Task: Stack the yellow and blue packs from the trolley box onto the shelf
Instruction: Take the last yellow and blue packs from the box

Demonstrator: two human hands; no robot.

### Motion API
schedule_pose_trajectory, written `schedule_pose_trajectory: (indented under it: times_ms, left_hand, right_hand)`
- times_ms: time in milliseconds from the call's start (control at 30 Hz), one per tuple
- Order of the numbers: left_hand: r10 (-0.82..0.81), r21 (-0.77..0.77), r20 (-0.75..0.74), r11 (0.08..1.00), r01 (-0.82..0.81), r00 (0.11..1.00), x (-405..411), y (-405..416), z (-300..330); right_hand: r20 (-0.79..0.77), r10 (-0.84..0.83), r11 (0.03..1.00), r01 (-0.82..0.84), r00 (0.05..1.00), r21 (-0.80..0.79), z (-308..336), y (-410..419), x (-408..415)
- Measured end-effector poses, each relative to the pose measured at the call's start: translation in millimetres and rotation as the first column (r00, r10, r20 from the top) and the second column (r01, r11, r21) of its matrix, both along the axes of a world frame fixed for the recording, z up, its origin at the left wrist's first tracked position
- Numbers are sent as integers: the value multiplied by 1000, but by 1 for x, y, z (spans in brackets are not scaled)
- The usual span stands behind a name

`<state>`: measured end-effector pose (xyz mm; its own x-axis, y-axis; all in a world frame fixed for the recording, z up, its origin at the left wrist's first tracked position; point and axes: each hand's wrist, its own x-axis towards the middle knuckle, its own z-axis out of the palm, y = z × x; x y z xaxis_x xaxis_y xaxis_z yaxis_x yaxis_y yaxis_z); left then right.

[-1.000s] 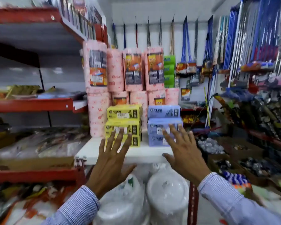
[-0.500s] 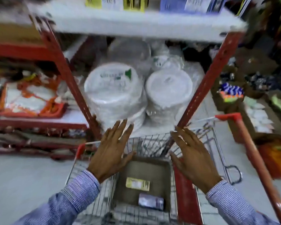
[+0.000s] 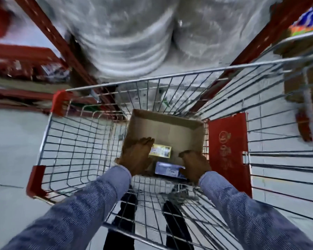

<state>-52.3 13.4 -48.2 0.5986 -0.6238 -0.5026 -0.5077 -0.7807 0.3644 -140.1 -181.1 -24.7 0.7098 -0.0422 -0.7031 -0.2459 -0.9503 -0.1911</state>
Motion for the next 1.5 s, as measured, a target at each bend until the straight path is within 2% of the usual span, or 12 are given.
schedule_pose_trajectory:
  times_ms: [167, 367, 533, 700, 867, 1033, 1100, 1233, 1367, 1500]
  left_hand:
    - [-50, 28, -71, 998, 52, 996, 6, -12, -37]
    - [-53, -14, -54, 999, 52, 997, 8, -16, -62]
    - [-14, -23, -23, 1000, 14, 1000, 17, -20, -60]
    - [82, -51, 99, 996, -77, 992, 31, -24, -24]
    - [230, -251, 204, 952, -176, 952, 44, -23, 58]
    - [291, -358, 287, 916, -179, 913, 62, 0, 174]
    - [345, -433, 367, 885, -169, 864, 65, 15, 230]
    - [428, -515, 482, 844, -148, 765, 68, 41, 345]
    - [498, -565, 557, 813, -136, 665, 76, 56, 442]
    - [536, -634, 636, 773, -21, 556, 78, 62, 532]
  right_hand:
    - [-30, 2, 1000, -2, 1000, 5, -47, 9, -10]
    - [-15, 23, 1000, -23, 1000, -6, -75, 15, -7]
    - [-2, 82, 996, -82, 997, -20, -78, 14, -3]
    - [17, 104, 994, -104, 994, -30, -55, 10, 5]
    - [104, 114, 993, -109, 988, -50, 19, -2, 31]
    - [282, 175, 981, -142, 943, -135, 139, -7, 59]
    - [380, 185, 979, -135, 906, -154, 192, -8, 64]
    - [573, 223, 969, -113, 789, -221, 298, -9, 71]
    - [679, 272, 950, -78, 682, -302, 398, -7, 77]
    - [784, 333, 928, -34, 524, -371, 489, -5, 77]
